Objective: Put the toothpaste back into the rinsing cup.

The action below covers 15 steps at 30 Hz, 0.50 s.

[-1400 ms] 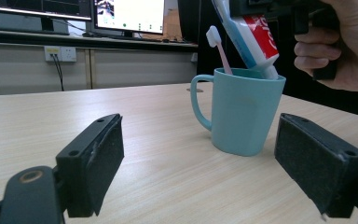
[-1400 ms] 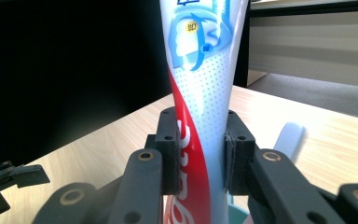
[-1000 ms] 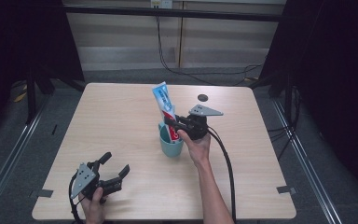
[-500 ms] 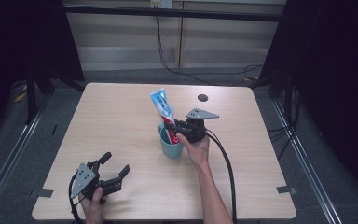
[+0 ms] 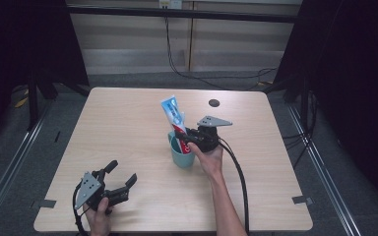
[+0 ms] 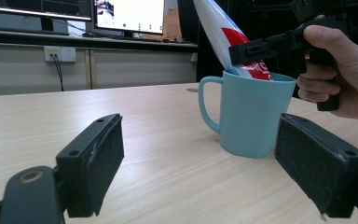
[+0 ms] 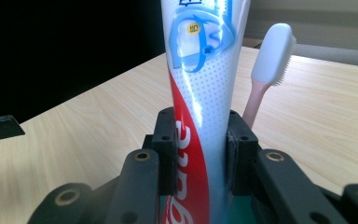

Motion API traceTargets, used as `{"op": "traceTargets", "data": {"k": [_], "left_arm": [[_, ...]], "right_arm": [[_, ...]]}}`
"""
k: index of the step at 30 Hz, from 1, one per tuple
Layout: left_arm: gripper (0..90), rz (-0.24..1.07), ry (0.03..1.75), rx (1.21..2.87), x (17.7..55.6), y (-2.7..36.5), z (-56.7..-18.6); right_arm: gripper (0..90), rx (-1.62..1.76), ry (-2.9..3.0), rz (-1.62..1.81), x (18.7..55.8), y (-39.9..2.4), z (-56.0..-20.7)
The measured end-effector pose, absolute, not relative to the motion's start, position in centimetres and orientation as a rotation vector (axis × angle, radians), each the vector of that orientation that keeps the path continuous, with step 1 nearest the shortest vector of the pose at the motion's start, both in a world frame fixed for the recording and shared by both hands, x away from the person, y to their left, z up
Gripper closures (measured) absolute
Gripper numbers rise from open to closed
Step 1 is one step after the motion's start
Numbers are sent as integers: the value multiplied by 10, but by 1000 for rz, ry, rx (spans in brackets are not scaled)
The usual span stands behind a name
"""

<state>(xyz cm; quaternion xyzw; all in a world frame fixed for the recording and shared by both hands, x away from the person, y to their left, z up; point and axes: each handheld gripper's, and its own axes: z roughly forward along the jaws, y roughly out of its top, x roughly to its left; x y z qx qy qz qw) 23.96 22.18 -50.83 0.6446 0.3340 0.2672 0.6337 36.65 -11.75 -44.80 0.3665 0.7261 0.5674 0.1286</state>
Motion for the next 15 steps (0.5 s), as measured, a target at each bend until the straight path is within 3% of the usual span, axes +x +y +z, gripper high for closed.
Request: {"op": "traceTargets", "data": {"k": [15], "left_arm": [[157,615,763,1473,240,222,-508]], "right_arm": [[691,1048,2133,1613,360,-124,-442]]}}
